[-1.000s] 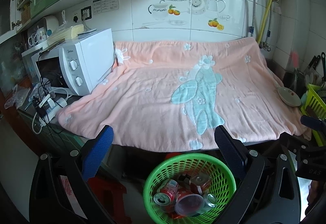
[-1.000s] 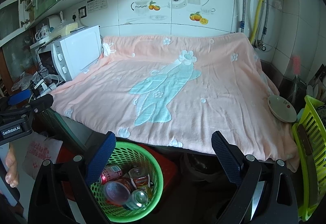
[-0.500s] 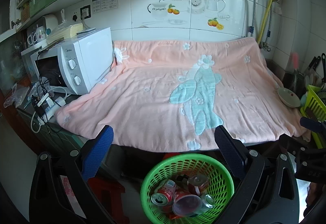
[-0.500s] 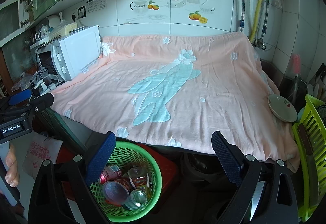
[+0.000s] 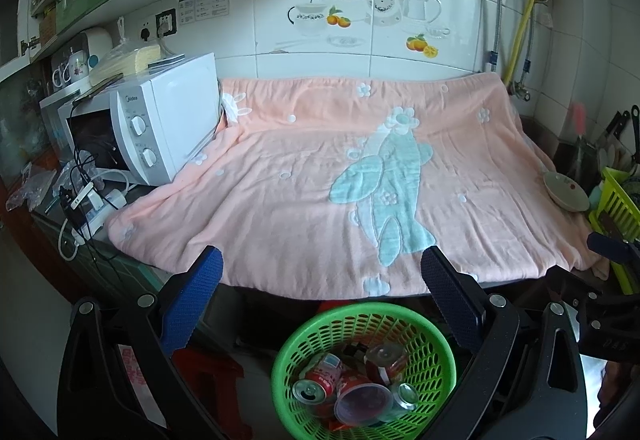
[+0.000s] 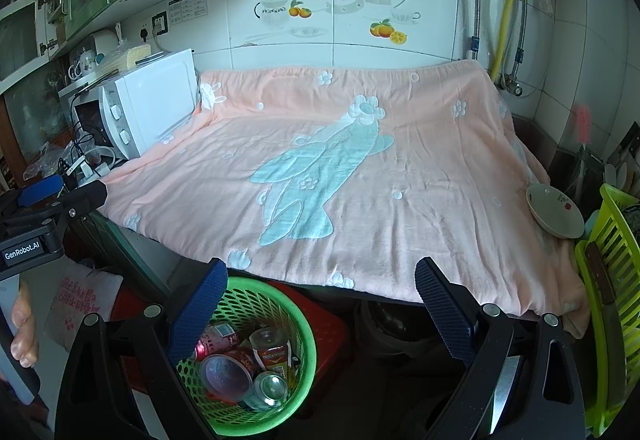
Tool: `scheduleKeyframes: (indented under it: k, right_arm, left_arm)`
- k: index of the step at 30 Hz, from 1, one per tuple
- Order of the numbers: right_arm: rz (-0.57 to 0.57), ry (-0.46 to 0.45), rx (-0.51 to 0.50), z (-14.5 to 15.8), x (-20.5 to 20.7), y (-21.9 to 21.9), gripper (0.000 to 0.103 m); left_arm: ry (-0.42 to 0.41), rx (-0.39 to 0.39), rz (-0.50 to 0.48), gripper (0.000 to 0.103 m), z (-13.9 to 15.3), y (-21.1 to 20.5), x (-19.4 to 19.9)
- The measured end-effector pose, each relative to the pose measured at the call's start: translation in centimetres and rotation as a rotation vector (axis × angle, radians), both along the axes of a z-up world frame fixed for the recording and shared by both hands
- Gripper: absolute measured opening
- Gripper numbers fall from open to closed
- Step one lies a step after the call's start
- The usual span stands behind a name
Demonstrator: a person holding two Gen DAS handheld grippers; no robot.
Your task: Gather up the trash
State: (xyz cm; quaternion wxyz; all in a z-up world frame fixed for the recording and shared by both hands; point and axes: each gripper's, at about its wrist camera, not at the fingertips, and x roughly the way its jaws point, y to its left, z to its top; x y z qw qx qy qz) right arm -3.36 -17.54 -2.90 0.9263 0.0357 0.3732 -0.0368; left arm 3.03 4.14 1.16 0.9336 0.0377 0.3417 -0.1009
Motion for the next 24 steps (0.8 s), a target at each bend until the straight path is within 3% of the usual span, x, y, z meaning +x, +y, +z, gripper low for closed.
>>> scheduleKeyframes:
  k: [24]
  right_arm:
    - [-0.009,-0.017,0.0,0.33,0.1,-0.24,0.092]
  left_arm:
    - [-0.009,-0.001,0.028,0.098,0.2,0.15,-0.14]
